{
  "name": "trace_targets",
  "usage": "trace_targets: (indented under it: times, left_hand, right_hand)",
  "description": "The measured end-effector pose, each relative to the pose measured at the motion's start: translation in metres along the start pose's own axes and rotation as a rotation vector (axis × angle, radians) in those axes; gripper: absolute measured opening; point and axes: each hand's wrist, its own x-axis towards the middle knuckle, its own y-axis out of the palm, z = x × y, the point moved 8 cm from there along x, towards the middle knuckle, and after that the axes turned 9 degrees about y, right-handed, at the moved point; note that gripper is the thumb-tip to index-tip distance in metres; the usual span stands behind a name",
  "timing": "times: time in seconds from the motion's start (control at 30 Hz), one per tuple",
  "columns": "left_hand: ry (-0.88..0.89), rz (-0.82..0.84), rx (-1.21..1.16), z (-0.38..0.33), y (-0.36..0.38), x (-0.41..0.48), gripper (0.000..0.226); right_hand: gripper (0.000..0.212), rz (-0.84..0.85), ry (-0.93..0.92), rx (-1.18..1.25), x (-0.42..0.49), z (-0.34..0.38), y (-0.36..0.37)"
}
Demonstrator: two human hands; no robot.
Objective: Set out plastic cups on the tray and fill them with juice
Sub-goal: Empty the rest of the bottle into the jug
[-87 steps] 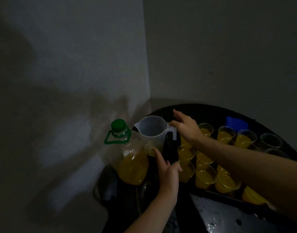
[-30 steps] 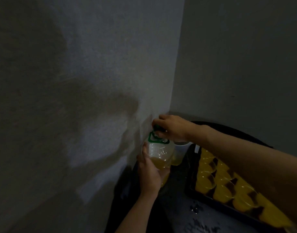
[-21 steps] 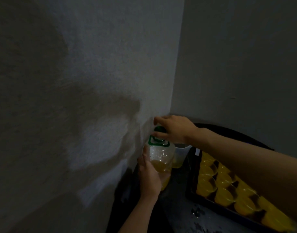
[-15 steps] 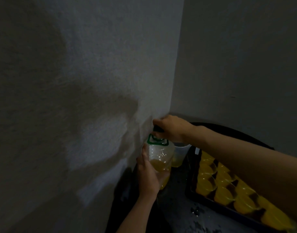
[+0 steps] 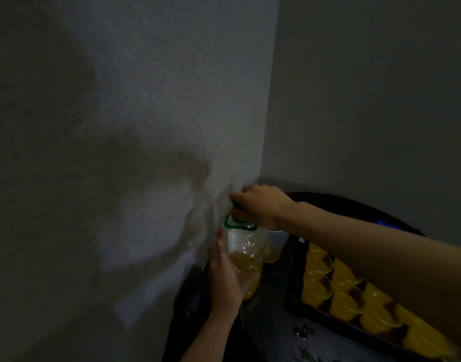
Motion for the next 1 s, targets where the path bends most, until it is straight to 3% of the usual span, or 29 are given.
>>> trace_targets:
  times: [0.23, 0.4, 0.7, 0.83, 1.0]
  left_hand:
    - [-0.053, 0.044, 0.044, -0.002, 0.0, 0.001, 0.142]
    - [-0.085, 0.068, 0.074, -0.003, 0.0, 0.0, 0.137]
    - [-0.104, 0.036, 0.019, -0.01, -0.002, 0.0, 0.133]
    - [-0.107, 0.032, 0.071, -0.009, -0.002, 0.001, 0.135]
    - [-0.108, 0.044, 0.097, -0.008, -0.002, 0.001, 0.137]
  right_hand:
    - [0.036, -0.123, -0.206, 0.106, -0.017, -0.003, -0.01]
    - [0.035, -0.231, -0.018, 0.448, -0.025, -0.023, -0.02]
    - [0.032, -0.382, 0.515, 0.884, -0.08, -0.076, 0.031]
    - [0.051, -0.429, 0.56, 0.808, -0.103, -0.073, 0.065]
    - [0.054, -0.365, 0.636, 0.827, -0.121, -0.058, 0.108]
